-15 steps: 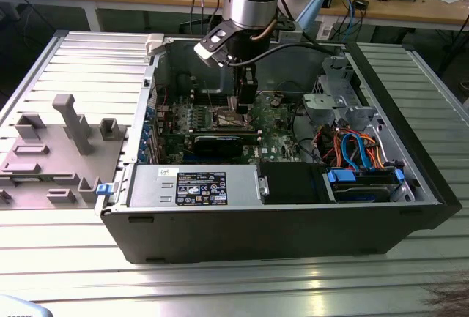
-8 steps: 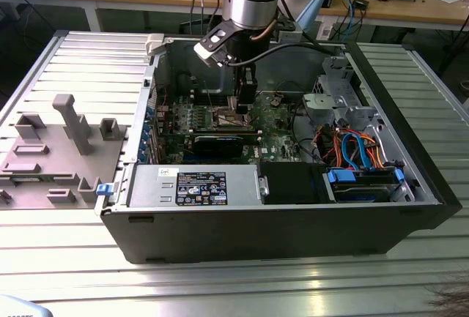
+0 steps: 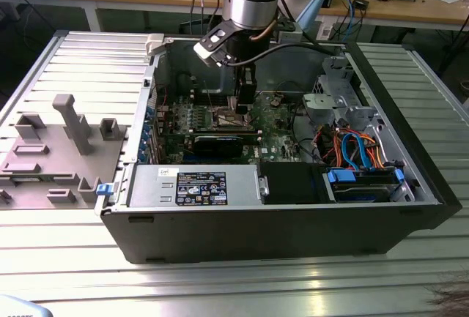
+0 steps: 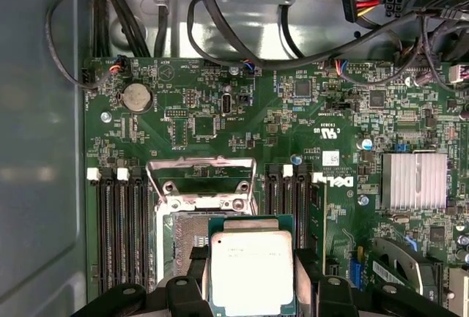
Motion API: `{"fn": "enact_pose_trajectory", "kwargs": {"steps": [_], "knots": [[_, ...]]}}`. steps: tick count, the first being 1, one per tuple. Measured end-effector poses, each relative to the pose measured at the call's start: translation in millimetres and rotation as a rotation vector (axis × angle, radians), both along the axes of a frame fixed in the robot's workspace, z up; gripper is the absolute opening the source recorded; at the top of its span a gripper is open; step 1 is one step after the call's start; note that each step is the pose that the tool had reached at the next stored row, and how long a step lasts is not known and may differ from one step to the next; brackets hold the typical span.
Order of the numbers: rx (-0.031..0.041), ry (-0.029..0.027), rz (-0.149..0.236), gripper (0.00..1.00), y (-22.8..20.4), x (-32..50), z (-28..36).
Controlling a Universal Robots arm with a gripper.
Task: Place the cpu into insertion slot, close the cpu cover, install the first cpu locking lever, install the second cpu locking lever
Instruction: 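Place the cpu into insertion slot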
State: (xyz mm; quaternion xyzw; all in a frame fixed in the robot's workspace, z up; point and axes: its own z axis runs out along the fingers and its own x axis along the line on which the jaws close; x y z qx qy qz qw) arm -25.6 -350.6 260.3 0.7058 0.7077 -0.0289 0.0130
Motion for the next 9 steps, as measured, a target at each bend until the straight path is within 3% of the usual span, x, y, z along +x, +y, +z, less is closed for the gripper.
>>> {"fn": "enact_pose_trajectory", "kwargs": {"steps": [9], "knots": [[-0.0006,0.0000,-0.019,0.55,0.0,0.0,-0.4]]}}
